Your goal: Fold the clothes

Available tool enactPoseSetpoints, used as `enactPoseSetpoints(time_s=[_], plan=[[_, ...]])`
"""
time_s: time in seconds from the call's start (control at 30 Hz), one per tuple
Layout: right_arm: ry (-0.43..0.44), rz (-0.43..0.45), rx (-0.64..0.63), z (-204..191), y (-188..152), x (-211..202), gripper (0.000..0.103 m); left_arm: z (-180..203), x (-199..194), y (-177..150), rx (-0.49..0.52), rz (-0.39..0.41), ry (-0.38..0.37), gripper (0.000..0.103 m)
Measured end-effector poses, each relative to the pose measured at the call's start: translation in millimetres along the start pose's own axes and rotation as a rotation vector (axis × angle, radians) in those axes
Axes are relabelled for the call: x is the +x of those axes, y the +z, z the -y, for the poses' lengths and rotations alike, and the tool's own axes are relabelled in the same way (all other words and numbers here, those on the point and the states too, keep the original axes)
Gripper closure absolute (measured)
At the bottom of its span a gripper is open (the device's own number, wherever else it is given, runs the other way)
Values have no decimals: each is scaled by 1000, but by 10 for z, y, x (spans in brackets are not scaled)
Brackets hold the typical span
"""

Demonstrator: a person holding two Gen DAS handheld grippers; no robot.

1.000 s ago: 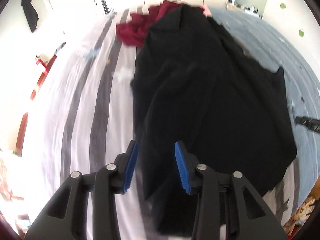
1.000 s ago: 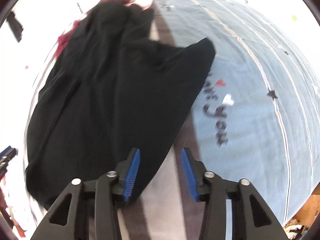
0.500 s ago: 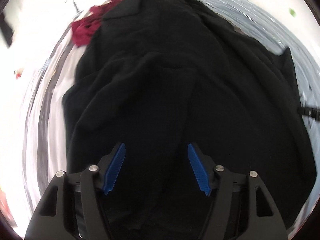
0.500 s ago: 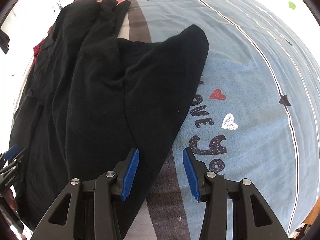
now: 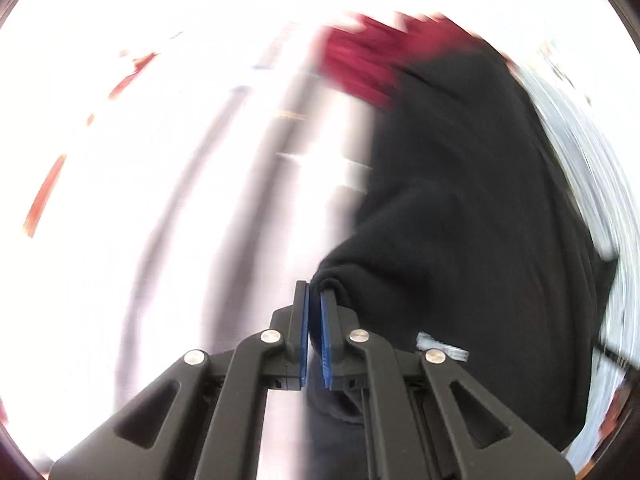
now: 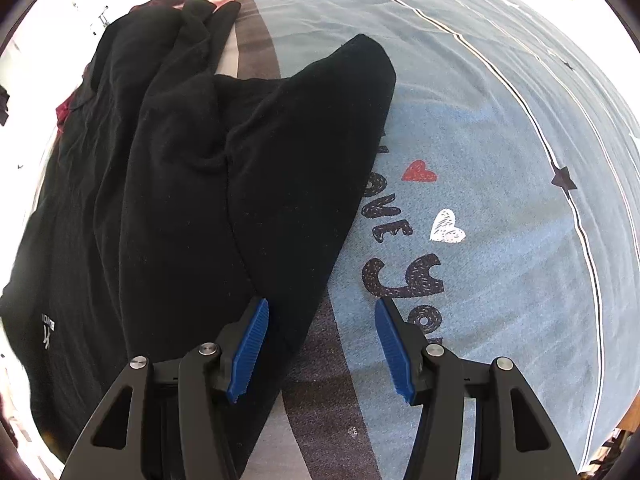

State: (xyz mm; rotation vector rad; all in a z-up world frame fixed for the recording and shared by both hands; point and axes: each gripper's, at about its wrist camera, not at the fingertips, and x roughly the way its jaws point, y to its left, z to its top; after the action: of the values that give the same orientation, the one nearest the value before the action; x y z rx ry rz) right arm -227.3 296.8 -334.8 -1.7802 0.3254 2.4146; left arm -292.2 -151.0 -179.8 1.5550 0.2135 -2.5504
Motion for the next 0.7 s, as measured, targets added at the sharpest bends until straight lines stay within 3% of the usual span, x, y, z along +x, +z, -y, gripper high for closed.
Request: enactPoseSetpoints(time_s=[0.17,0.23,0.27,0.3,0.4,0.47,0.53,0.6,0.7], plan=[[-4,8,32,23,4,-56,51,-1501,49,-188,-301,-70,153,99],[-7,9,40,31,-2,-80,51,-1858,143,-311,-373,-119,207,99],[-10,10,39,29,-6,-97,51,-1946,145,-373,-400,-131,173,99],[-14,8,36,27,-18,-109,51,-1949,112,-427,-401,-125,132,99],[-22,1,26,21,-98,-130,51,-1605,11,-628,-286,-112,80,95],[-23,-9,20,14,-178,-139,51,-1307,15,-815,-244,-133,12,86],[-10,-22,19,-3,-280,-163,51,-1030,61,-819,-228,-160,-52,70],[4,-34,11,-31,-409,-204,51,-854,179,-1005,-211,-179,-100,64],[42,-58,17,-54,-633,-268,51,-800,551,-983,-192,-204,-108,56]])
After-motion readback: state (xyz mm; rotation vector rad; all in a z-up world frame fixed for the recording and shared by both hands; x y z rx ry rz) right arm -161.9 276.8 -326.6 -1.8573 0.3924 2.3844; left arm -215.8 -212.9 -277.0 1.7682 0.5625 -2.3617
